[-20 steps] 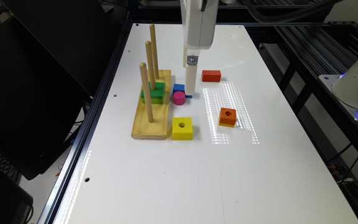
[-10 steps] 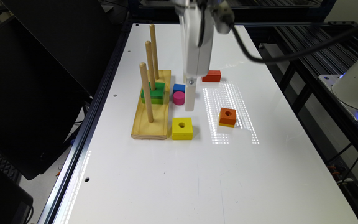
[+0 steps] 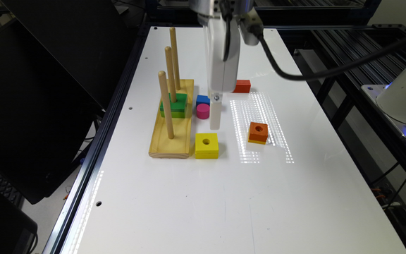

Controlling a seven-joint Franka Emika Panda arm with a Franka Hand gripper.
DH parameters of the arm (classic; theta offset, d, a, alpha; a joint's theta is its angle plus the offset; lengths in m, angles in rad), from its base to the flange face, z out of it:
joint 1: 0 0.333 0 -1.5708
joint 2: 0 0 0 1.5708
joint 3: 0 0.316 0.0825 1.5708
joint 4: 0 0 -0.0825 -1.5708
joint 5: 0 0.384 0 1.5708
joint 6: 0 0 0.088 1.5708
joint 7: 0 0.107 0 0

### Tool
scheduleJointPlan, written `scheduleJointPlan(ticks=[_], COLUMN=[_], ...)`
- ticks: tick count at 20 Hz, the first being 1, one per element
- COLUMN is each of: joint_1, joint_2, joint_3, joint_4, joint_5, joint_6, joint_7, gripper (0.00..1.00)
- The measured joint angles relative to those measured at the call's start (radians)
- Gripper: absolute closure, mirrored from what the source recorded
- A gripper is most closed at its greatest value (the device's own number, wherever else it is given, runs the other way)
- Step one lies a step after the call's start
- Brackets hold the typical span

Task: Pick up yellow block.

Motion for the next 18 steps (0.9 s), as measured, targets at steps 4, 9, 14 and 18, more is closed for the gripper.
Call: scheduleJointPlan(ticks=[4,9,14,18], joint_1=[0.0,0.0,0.005,0.01], joint_2=[0.038,0.037,0.037,0.037], joint_3=[-0.004,-0.004,0.004,0.005], joint_4=[0.003,0.005,0.009,0.011], joint_5=[-0.0342,-0.0345,-0.0345,-0.0345], joint_6=[0.028,0.028,0.028,0.028], joint_7=[0.023,0.023,0.034,0.04], gripper=[0.0,0.0,0.0,0.0])
